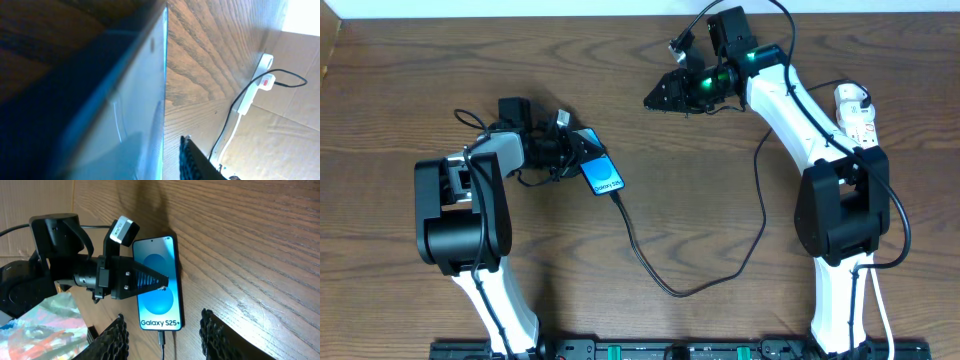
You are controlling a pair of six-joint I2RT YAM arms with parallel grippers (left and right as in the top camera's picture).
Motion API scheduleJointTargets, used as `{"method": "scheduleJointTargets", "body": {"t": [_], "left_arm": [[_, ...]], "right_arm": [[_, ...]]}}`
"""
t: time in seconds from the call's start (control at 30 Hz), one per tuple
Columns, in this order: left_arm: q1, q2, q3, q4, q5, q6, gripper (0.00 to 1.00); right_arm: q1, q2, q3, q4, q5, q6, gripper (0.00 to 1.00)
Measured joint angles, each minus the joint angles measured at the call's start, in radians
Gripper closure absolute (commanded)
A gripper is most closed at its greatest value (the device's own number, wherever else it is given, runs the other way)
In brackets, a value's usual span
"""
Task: Plug charger to phone and switch on socket
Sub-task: 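Lower the phone with the left gripper and lay it flat on the table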
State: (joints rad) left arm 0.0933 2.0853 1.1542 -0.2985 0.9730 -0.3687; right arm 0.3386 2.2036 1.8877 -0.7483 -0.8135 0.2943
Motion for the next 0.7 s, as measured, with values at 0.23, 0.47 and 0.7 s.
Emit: {"method": "scheduleJointTargets", "body": {"t": [0.23,0.47,0.7], "left_arm": [[0.000,0.000,0.002,0.000,0.029,0.002,0.54],[0.000,0.000,0.003,0.003,0.050,0.001,0.44],[0.000,-0.005,0.023,-0.051,0.047,0.003,0.34]], "right_arm": [[0.000,0.000,0.000,0.000,0.000,0.000,0.54],[0.000,0.000,0.000,0.000,0.000,0.000,0.54],[0.000,0.000,0.000,0.000,0.000,0.000,0.54]]}}
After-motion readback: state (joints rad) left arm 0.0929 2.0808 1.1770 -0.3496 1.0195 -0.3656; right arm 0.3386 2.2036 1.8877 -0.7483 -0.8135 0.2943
